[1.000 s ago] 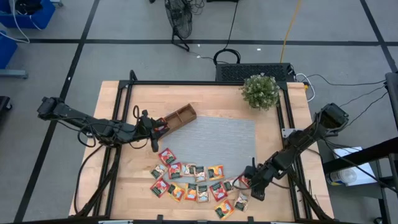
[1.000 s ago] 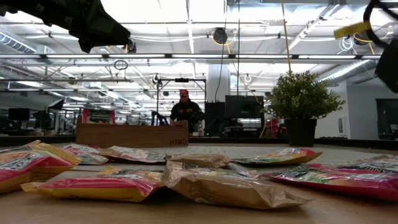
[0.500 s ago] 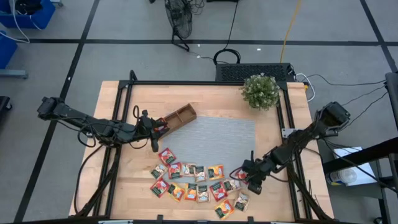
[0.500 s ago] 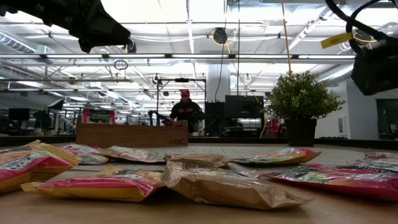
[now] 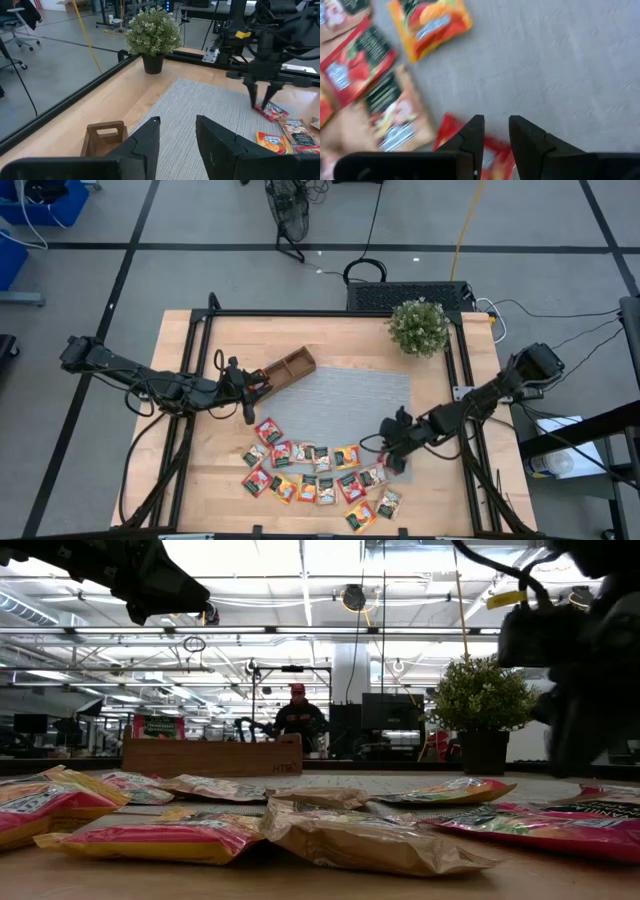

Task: Pick & Place Tea
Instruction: Adjust the red tea bag on the table

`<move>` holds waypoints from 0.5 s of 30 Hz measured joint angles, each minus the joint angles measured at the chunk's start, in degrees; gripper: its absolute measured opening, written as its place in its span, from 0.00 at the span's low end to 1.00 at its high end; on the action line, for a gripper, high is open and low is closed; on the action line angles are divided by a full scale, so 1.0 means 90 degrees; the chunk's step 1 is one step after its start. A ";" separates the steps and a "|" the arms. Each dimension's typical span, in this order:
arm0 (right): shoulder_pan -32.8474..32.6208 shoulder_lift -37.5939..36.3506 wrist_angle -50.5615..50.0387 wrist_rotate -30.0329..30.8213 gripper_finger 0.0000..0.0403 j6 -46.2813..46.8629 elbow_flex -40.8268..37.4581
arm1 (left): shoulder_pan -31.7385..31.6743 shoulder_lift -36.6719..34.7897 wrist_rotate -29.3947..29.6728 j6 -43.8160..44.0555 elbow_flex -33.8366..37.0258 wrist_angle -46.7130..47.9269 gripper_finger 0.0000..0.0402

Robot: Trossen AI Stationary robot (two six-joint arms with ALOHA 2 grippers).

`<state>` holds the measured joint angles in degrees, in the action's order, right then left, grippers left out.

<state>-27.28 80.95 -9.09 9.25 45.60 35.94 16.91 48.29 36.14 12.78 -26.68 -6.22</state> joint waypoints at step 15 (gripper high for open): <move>-0.0045 -0.0496 0.0875 -0.3000 0.13 0.0488 0.0012 | 0.0000 0.0002 0.0000 0.0005 -0.0005 0.0002 0.33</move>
<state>-27.69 76.48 -1.22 -17.75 50.00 36.05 16.91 48.31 36.14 12.82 -26.72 -6.20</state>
